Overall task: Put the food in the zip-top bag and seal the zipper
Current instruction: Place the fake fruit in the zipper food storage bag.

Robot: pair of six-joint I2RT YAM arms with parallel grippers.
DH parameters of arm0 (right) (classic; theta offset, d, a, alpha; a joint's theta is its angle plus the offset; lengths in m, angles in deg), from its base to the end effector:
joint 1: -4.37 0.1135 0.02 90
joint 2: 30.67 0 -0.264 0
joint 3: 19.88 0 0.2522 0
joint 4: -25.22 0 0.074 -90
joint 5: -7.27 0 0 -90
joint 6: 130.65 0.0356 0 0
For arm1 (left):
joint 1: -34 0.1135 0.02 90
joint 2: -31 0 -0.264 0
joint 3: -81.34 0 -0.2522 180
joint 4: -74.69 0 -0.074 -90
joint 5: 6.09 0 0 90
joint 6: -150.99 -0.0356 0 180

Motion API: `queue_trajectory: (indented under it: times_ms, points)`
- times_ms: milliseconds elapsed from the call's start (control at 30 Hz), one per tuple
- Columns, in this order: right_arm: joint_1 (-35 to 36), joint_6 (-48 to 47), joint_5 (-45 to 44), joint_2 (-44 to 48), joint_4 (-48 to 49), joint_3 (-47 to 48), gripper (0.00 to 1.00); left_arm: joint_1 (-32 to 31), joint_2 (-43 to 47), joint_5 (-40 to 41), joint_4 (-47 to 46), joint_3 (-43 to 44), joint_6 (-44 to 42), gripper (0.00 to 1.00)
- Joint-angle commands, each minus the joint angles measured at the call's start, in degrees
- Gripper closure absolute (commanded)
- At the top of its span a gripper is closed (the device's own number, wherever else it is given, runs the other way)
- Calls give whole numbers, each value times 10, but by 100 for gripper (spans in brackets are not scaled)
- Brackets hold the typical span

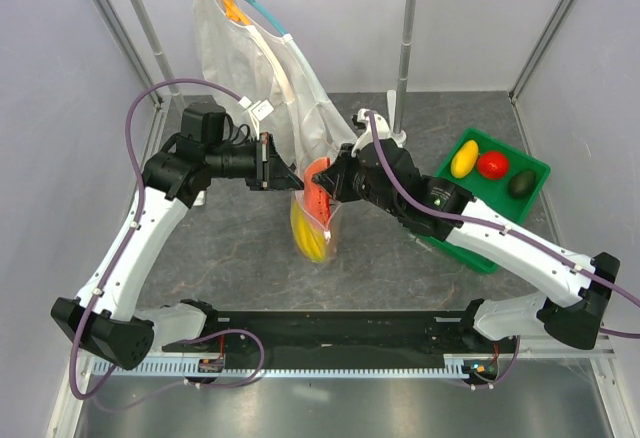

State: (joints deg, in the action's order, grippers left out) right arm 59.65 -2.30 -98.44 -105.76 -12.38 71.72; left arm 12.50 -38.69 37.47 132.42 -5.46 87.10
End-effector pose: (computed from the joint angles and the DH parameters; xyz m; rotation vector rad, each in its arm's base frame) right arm 0.1759 0.2369 0.4013 -0.1075 2.0116 0.8140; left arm 0.2149 -0.1124 0.4063 0.4122 2.2269 -1.3386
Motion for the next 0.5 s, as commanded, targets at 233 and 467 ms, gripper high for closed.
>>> queue_trajectory:
  times_ms: [233, 467]
  points:
    - [2, 47, 213, -19, 0, -20, 90, 0, 26, -11, -34, -10, 10, 98]
    - [-35, -12, 303, -26, 20, 0, 44, 3, 33, -11, -30, -10, 3, 98]
